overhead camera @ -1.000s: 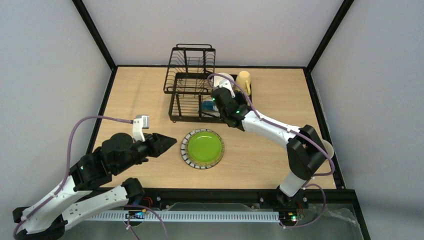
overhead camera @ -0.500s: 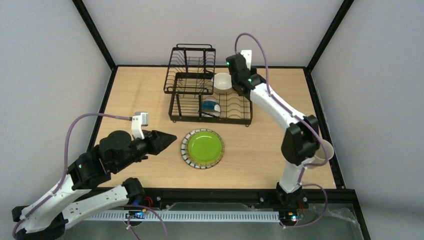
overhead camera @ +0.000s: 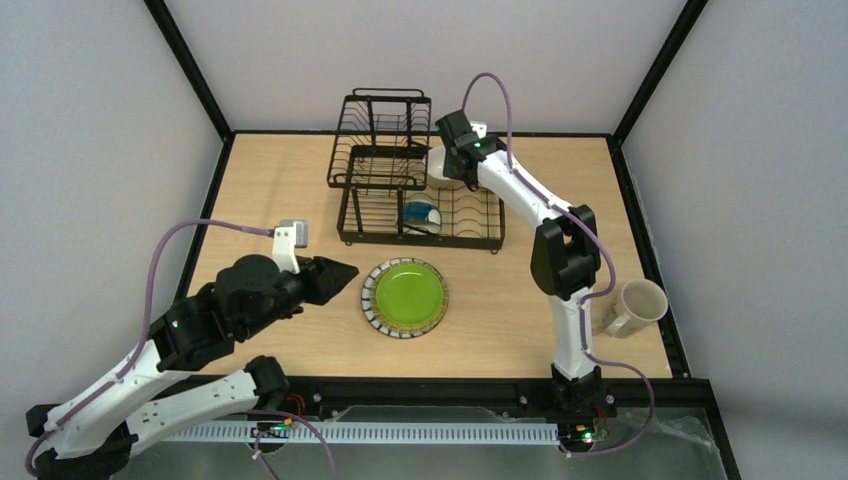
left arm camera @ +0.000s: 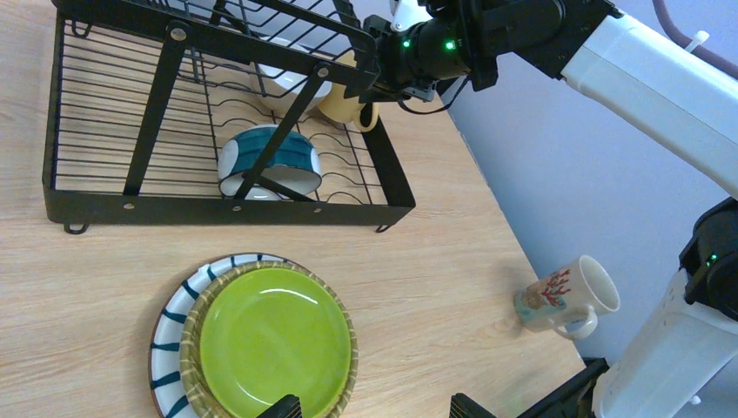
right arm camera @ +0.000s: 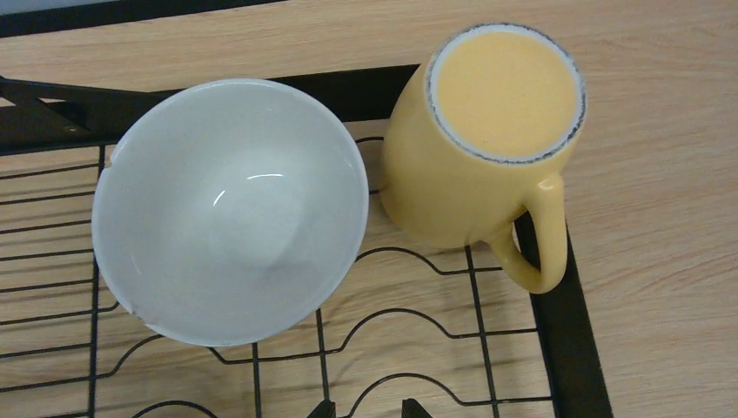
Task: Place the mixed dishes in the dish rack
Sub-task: Grab the bowl from the dish rack.
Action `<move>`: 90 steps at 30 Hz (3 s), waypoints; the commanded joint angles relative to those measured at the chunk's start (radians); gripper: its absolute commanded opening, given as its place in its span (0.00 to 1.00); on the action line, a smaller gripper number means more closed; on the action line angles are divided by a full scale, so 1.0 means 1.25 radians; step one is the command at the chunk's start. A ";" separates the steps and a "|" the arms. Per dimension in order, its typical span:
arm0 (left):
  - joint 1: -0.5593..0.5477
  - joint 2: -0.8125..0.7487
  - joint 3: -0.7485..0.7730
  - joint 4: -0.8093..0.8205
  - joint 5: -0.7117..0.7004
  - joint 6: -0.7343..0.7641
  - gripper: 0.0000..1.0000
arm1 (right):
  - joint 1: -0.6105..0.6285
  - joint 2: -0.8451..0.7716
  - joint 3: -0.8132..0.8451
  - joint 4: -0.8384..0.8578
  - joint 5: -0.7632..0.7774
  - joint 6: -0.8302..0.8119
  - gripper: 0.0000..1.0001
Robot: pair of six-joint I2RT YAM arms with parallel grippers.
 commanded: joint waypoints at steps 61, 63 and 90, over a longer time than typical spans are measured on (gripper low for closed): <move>-0.001 0.067 0.069 -0.004 -0.047 0.096 0.99 | -0.044 0.146 0.185 0.007 -0.149 0.087 0.57; 0.000 0.069 0.069 -0.004 -0.049 0.100 0.99 | -0.044 0.144 0.186 0.004 -0.139 0.084 0.57; -0.001 0.066 0.067 -0.009 -0.067 0.120 0.99 | -0.051 0.165 0.186 -0.002 -0.108 0.080 0.73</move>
